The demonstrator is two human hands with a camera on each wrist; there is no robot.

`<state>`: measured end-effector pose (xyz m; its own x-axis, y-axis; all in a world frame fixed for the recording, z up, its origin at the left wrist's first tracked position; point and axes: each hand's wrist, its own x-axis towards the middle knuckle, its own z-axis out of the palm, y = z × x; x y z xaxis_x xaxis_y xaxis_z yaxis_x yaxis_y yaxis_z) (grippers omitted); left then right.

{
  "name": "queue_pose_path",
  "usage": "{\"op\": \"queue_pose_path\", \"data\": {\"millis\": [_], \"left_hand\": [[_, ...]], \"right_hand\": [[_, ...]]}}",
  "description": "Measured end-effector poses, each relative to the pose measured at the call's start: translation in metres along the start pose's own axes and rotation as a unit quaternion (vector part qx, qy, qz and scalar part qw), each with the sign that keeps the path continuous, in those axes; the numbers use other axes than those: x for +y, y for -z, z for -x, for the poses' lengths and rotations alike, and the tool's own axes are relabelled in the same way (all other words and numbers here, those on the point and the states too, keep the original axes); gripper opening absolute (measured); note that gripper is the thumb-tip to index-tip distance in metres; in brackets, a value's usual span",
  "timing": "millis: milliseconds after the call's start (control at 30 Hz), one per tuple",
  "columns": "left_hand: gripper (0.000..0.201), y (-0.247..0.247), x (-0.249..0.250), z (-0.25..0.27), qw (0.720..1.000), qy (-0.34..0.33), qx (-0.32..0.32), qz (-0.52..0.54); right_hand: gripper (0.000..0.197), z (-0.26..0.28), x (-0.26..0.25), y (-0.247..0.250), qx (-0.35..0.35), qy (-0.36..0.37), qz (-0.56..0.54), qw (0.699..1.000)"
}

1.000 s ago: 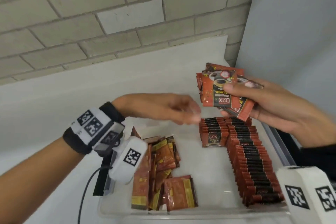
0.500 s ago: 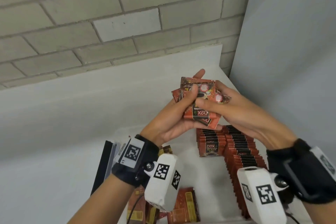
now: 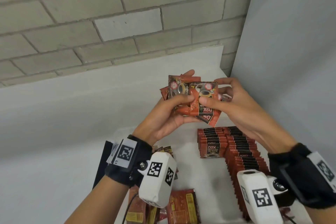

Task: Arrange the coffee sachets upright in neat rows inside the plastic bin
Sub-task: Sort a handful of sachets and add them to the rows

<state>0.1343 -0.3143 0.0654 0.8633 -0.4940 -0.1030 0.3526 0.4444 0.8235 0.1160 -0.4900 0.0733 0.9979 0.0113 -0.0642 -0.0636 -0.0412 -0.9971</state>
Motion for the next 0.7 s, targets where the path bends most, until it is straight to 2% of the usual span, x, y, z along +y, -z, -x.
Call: {"op": "queue_pose_path", "data": {"millis": [167, 267, 367, 433, 567, 700], "left_hand": [[0.063, 0.002, 0.002, -0.001, 0.996, -0.083, 0.011, -0.024], [0.062, 0.004, 0.002, -0.001, 0.994, -0.104, 0.022, -0.017], [0.038, 0.004, 0.004, -0.002, 0.996, -0.071, 0.047, 0.009], [0.031, 0.004, 0.006, -0.002, 0.996, -0.051, 0.063, 0.031], [0.040, 0.005, 0.010, 0.001, 0.997, -0.055, 0.049, -0.013], [0.053, 0.009, 0.010, 0.004, 0.995, -0.018, 0.016, -0.097]], "right_hand": [[0.072, -0.004, 0.003, 0.001, 0.007, -0.026, -0.027, 0.999], [0.051, -0.002, 0.002, 0.000, -0.026, -0.033, -0.052, 0.998], [0.037, -0.002, 0.002, 0.000, -0.028, -0.022, -0.037, 0.999], [0.033, -0.002, 0.002, 0.001, -0.017, -0.011, -0.027, 0.999], [0.028, -0.003, 0.001, 0.003, 0.001, 0.013, -0.030, 0.999], [0.025, -0.002, -0.001, 0.006, 0.013, 0.033, -0.016, 0.999]]}}
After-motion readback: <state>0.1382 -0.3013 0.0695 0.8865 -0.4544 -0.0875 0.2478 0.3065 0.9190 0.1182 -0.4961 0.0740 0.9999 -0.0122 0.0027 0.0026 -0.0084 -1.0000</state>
